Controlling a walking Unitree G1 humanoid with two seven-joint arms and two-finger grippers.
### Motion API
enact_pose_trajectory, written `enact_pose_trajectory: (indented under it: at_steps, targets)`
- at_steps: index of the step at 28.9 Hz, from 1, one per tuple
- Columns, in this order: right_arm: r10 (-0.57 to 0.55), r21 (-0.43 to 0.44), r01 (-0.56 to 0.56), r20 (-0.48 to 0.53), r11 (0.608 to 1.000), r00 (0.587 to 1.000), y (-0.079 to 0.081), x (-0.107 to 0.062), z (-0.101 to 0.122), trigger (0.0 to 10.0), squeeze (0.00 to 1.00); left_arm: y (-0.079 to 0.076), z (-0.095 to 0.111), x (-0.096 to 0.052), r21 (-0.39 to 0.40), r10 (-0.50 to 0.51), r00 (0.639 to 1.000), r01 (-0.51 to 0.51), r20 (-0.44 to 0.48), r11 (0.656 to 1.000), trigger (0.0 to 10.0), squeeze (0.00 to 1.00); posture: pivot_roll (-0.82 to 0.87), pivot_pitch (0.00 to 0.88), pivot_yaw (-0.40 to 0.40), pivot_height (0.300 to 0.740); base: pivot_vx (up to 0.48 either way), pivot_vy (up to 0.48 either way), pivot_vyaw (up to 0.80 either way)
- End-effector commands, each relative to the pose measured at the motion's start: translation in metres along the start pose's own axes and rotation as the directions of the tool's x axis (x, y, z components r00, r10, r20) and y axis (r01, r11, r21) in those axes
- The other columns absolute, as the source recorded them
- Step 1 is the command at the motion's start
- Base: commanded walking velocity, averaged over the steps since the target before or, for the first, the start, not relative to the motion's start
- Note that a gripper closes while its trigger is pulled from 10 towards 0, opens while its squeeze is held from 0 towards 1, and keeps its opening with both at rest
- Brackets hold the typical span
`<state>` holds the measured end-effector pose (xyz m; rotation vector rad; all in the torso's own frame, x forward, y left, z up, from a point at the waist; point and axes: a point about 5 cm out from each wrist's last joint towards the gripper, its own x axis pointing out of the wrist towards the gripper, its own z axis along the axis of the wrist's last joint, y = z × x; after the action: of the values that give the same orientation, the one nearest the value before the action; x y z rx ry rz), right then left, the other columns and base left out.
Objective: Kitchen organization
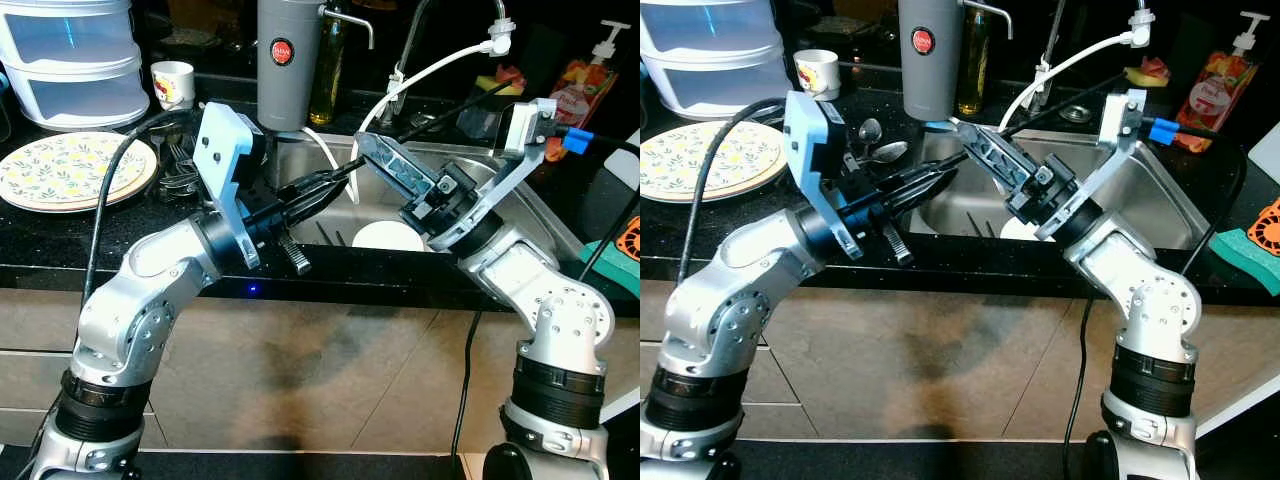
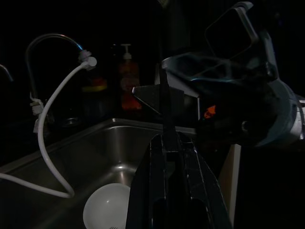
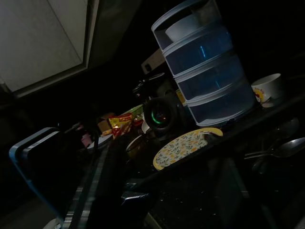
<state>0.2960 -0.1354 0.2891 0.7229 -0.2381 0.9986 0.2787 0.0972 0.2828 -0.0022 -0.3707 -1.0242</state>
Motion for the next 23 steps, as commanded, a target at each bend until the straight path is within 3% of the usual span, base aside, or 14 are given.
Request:
enact_pose_trajectory:
  at_steps: [1, 10, 12, 14, 15, 16, 17, 18, 19, 21, 22, 23]
  targets:
    - [-0.006, -0.023, 0.006, 0.004, 1.0, 1.0, 0.001, 0.001, 0.004, 0.0, 0.0, -0.004, -0.001, 0.001, -0.004, -0.022, 1.0, 0.022, -0.01, 1.0, 10.0, 0.0, 0.03, 0.0, -0.073, 0.74, 0.0, 0.0, 0.0]
    - [-0.031, -0.029, 0.031, 0.004, 0.999, 1.0, -0.002, 0.001, 0.004, 0.0, 0.0, 0.004, -0.004, 0.003, 0.02, 0.055, 0.998, -0.054, -0.026, 0.998, 10.0, 0.0, 0.03, 0.0, -0.074, 0.74, 0.0, 0.0, 0.0]
    - [-0.063, -0.033, 0.063, 0.003, 0.997, 0.998, -0.007, 0.002, 0.005, 0.0, 0.0, 0.013, -0.005, 0.006, 0.041, 0.138, 0.99, -0.137, -0.03, 0.99, 10.0, 0.0, 0.03, 0.0, -0.076, 0.74, 0.0, 0.0, 0.0]
    - [-0.063, -0.033, 0.063, 0.003, 0.997, 0.998, -0.007, 0.002, 0.005, 0.0, 0.0, 0.013, -0.005, 0.006, 0.041, 0.138, 0.99, -0.137, -0.03, 0.99, 10.0, 0.0, 0.03, 0.0, -0.076, 0.74, 0.0, 0.0, 0.0]
    - [-0.083, -0.034, 0.083, 0.006, 0.996, 0.997, -0.009, 0.003, 0.005, 0.0, 0.0, 0.016, -0.007, 0.007, 0.041, 0.168, 0.985, -0.167, -0.037, 0.985, 10.0, 1.0, 0.03, 0.0, -0.076, 0.74, 0.0, 0.0, 0.0]
    - [-0.11, -0.038, 0.11, 0.011, 0.993, 0.994, -0.013, 0.004, 0.006, 4.2, 0.0, 0.019, -0.007, 0.007, 0.038, 0.19, 0.981, -0.188, -0.042, 0.981, 10.0, 1.0, 0.03, 0.0, -0.08, 0.74, 0.0, 0.0, 0.0]
    - [-0.135, -0.043, 0.135, 0.018, 0.99, 0.991, -0.017, 0.005, 0.006, 10.0, 0.0, 0.021, -0.007, 0.007, 0.027, 0.212, 0.977, -0.211, -0.036, 0.977, 10.0, 1.0, 0.03, 0.0, -0.08, 0.74, 0.0, 0.0, 0.0]
    - [-0.135, -0.043, 0.135, 0.018, 0.99, 0.991, -0.017, 0.005, 0.006, 10.0, 0.0, 0.021, -0.007, 0.007, 0.027, 0.212, 0.977, -0.211, -0.036, 0.977, 10.0, 1.0, 0.03, 0.0, -0.08, 0.74, 0.0, 0.0, 0.0]
    - [-0.173, -0.058, 0.175, 0.032, 0.983, 0.984, -0.022, 0.006, 0.008, 10.0, 0.0, 0.024, -0.004, 0.005, 0.021, 0.23, 0.973, -0.229, -0.023, 0.973, 10.0, 0.0, 0.04, 0.0, -0.083, 0.74, 0.0, 0.0, 0.0]
    - [-0.173, -0.058, 0.175, 0.032, 0.983, 0.984, -0.022, 0.006, 0.008, 10.0, 0.0, 0.024, -0.004, 0.005, 0.021, 0.23, 0.973, -0.229, -0.023, 0.973, 10.0, 0.0, 0.04, 0.0, -0.083, 0.74, 0.0, 0.0, 0.0]
    - [-0.268, -0.104, 0.274, 0.066, 0.956, 0.961, -0.035, 0.008, 0.012, 10.0, 0.0, 0.026, -0.001, 0.002, 0.01, 0.24, 0.971, -0.24, -0.009, 0.971, 10.0, 0.0, 0.05, 0.0, -0.087, 0.74, 0.0, 0.0, 0.0]
    - [-0.4, -0.156, 0.411, 0.096, 0.898, 0.911, -0.054, 0.009, 0.016, 10.0, 0.0, 0.027, 0.0, -0.002, 0.006, 0.245, 0.97, -0.245, -0.006, 0.97, 10.0, 0.0, 0.06, 0.0, -0.089, 0.74, 0.0, 0.0, 0.0]
